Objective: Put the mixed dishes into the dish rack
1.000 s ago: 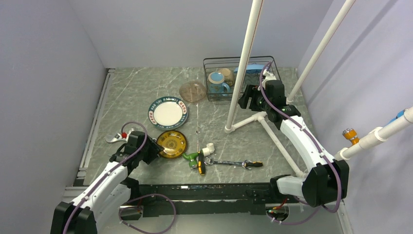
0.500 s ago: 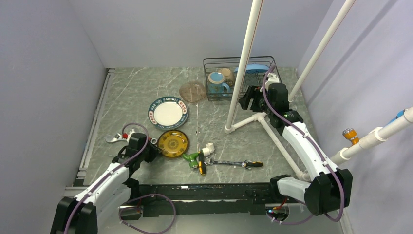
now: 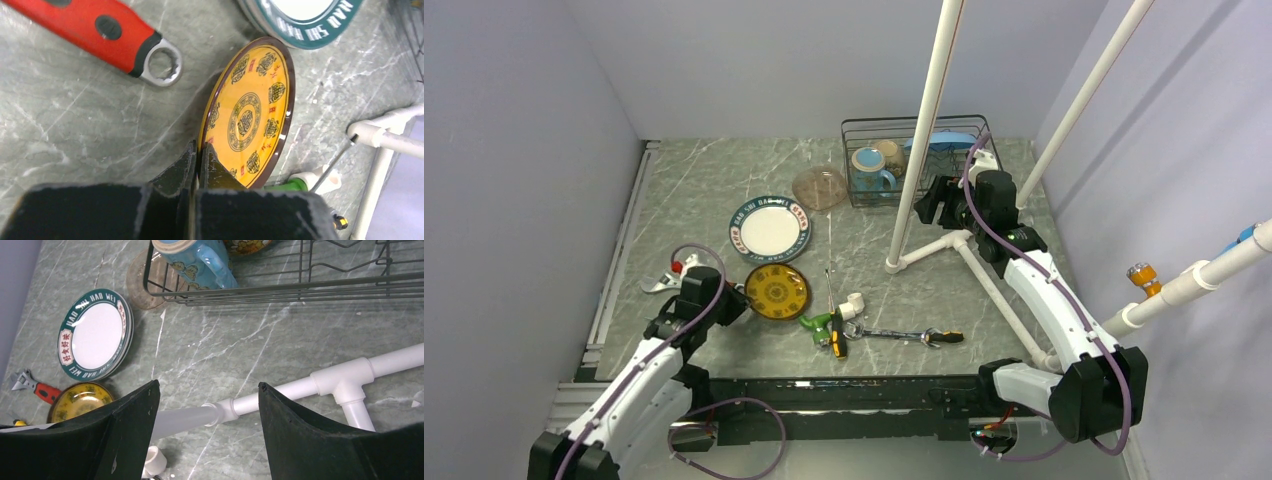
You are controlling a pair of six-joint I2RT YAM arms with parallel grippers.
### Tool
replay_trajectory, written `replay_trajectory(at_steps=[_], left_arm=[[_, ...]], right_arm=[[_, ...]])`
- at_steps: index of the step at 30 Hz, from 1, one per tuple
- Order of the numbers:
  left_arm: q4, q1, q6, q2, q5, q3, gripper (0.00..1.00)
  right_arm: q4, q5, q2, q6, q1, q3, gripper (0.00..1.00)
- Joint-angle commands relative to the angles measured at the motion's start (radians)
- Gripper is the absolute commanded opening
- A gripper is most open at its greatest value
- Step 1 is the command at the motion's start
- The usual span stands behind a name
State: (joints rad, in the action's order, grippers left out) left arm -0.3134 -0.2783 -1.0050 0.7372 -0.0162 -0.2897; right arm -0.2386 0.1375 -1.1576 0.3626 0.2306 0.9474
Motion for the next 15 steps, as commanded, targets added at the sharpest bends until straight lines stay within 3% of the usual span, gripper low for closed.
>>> replay_trajectory(at_steps=[1,9,15], left_arm=[[-0.021,0.004,0.097,-0.094,-0.023,-0.095,0.00],[-0.018,0.003,0.203,-0.121,0.006,-0.237,0.00],[0.075,0.004,0.348,-0.076,0.055,-0.355,0.00]], right_arm=[[0.006,-0.010,0.010,-0.004,-0.003,0.045,0.73],[-0.012,0.079,-0.029,-0.006,-0.003,0.091,0.73],[-0.006,0.284,-0.103,-0.005,-0.003,0.134,0.73]])
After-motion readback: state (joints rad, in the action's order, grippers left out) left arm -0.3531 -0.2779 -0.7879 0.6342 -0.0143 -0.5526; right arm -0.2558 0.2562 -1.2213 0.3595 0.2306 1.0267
